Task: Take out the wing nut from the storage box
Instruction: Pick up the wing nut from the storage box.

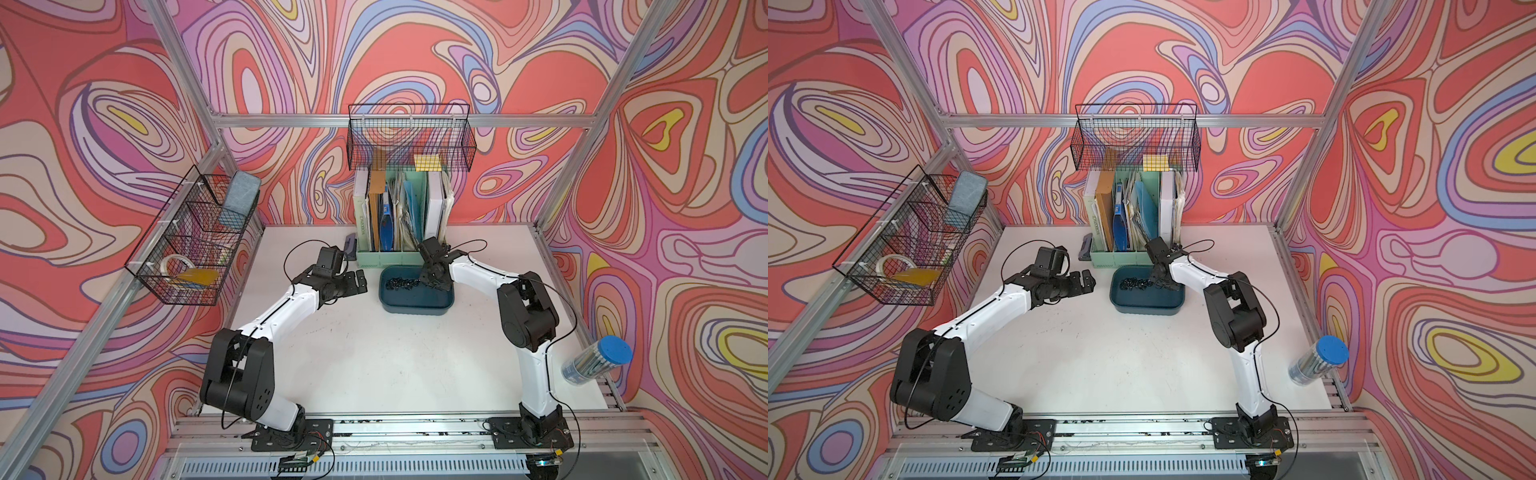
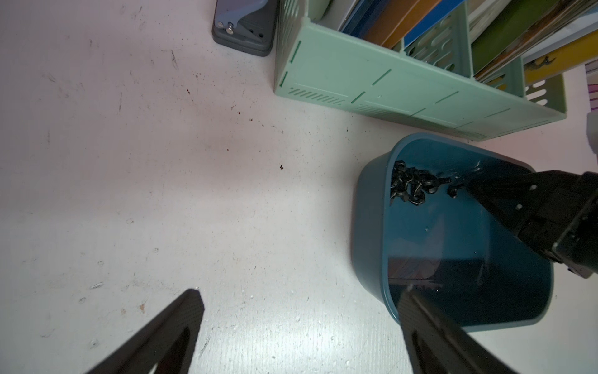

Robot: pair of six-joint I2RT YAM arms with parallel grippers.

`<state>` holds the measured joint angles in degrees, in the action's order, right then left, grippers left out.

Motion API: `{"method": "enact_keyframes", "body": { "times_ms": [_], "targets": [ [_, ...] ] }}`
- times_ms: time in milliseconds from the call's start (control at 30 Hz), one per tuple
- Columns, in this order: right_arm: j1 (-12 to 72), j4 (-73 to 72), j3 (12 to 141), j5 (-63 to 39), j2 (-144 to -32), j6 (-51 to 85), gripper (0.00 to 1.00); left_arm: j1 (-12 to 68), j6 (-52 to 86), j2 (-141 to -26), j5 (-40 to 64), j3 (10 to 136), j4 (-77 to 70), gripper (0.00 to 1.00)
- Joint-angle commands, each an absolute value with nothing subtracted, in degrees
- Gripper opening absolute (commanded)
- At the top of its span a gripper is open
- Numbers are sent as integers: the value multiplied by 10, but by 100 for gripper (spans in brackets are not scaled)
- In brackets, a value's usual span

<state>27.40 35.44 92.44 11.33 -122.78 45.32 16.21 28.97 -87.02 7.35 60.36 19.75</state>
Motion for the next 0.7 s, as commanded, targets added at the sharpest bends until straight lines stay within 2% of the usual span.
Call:
{"method": "enact_keyframes", "body": {
  "times_ms": [0,333,400,567,667],
  "targets": [
    [270,347,938,101,-1251,465,29,164,289,-859,78,603,194,99],
    [268,351,957,95,-1271,465,19,164,289,-861,73,605,199,99],
    [268,352,957,96,-1270,463,10,164,288,-860,72,605,201,99],
    [268,354,949,98,-1258,459,0,164,288,-860,74,605,201,99],
    [269,354,937,101,-1248,457,0,164,288,-860,74,604,201,99]
  ]
}}
